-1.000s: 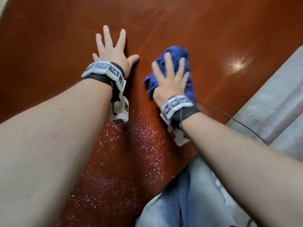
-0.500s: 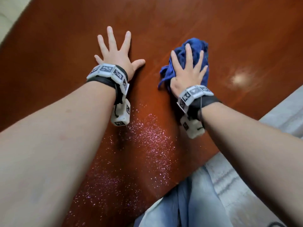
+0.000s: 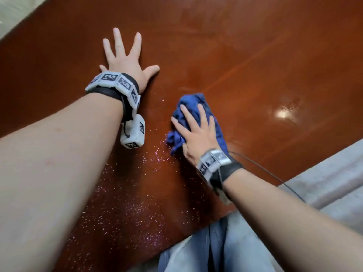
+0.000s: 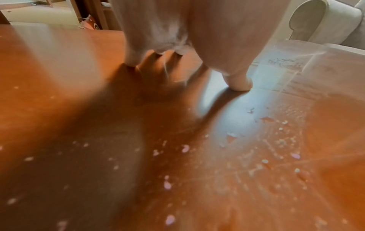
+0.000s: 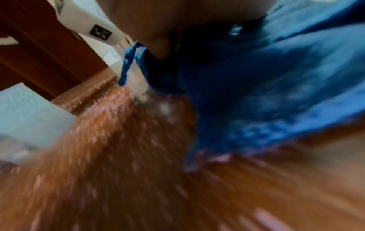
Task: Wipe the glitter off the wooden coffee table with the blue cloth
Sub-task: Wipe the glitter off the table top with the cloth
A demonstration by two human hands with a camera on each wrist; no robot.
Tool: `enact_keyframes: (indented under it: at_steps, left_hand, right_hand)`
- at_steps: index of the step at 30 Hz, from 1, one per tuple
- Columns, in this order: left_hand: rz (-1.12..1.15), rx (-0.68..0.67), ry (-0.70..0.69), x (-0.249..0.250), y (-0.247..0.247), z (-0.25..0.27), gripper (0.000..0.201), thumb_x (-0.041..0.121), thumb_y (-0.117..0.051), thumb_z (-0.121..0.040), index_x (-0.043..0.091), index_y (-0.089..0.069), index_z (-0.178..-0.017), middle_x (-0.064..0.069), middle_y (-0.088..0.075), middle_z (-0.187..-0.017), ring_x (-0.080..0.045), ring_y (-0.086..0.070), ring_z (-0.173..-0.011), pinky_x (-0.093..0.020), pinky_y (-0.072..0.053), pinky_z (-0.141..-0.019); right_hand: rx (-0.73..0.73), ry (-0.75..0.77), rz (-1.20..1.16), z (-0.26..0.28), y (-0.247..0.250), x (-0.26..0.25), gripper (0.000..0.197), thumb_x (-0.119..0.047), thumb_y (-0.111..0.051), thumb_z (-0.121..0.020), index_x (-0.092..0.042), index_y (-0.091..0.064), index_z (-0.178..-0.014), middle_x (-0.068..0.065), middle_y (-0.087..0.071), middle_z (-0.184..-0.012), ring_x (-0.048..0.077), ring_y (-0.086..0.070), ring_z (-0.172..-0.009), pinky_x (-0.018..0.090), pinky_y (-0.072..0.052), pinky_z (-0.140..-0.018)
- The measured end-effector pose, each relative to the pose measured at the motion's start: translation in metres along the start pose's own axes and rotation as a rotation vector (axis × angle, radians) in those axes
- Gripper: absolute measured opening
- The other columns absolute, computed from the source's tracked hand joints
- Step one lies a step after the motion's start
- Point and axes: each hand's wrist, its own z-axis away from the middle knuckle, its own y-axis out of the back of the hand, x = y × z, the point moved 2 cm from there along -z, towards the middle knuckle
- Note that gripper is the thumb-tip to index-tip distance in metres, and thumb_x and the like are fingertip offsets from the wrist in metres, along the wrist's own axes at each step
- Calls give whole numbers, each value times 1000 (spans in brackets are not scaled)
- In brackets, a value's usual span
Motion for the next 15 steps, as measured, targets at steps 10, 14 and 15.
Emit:
enact_keyframes:
  at_steps: [10, 14, 15]
  left_hand:
    - [106, 17, 93, -55, -5, 16, 79, 62, -52, -89, 44, -7, -151, 2, 18, -161, -27, 14, -147, -63, -11, -113]
    - [152, 46, 156, -84, -3, 18, 78, 61, -52, -88, 44, -8, -151, 3, 16, -161, -27, 13, -147, -64, -11, -112]
    - [159, 56, 172, -93, -3, 18, 78, 62, -52, -88, 45, -9, -151, 3, 16, -161, -28, 13, -147, -65, -11, -112]
  right_hand:
    - [177, -324, -53, -89, 70, 25, 78, -21, -46, -76, -43, -19, -146, -4, 6, -159, 39, 11, -142, 63, -6, -110]
    - [155, -120, -15, -119, 60, -47, 77, -24, -50, -76, -45, -21, -144, -7, 7, -158, 37, 15, -142, 62, 0, -110]
    - [131, -36, 13, -116, 49, -68, 77, -25, -51, -76, -45, -21, -144, -7, 7, -158, 37, 15, -142, 62, 2, -110]
